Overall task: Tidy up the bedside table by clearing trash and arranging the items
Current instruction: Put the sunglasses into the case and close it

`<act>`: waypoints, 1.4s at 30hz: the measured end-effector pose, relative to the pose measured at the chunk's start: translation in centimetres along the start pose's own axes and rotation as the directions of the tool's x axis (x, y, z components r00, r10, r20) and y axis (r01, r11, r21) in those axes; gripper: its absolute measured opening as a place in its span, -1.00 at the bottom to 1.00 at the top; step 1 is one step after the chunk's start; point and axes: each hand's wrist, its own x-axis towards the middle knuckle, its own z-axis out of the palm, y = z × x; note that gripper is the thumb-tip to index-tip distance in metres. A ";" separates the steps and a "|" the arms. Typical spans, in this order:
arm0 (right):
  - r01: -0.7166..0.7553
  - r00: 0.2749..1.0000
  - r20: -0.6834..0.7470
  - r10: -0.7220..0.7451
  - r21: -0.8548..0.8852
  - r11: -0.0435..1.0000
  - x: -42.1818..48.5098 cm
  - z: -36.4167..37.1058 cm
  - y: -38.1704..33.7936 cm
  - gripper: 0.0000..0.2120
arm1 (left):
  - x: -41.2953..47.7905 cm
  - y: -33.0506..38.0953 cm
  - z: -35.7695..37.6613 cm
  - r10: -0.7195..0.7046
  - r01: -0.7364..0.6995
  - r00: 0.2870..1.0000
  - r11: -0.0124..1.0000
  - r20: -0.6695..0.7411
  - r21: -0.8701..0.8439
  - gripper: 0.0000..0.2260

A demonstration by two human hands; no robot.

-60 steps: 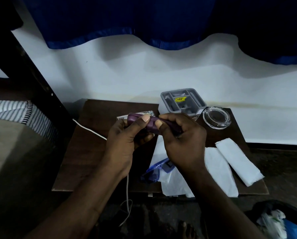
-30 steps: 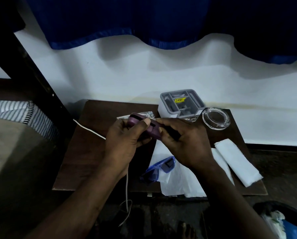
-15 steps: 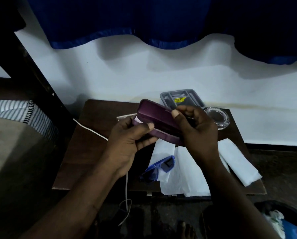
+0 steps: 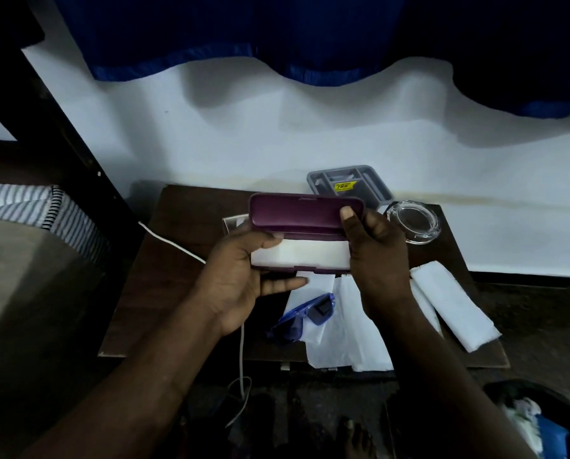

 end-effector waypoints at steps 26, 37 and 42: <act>-0.097 0.991 0.085 0.100 -0.033 0.995 0.2 -0.5 -0.1 -0.65 | 0.8 0.4 -1.0 0.031 -0.032 0.999 0.999 -0.041 -0.038 -0.70; -0.155 0.971 0.146 0.190 -0.223 0.963 -0.1 -1.7 -0.6 -0.63 | 0.9 1.2 -1.4 0.033 -0.054 0.990 0.988 -0.138 -0.145 -0.72; 0.100 0.942 0.308 0.134 -0.639 0.762 -0.4 -2.1 0.8 -0.61 | 0.8 1.2 -1.4 0.045 -0.068 0.986 0.987 -0.158 -0.146 -0.76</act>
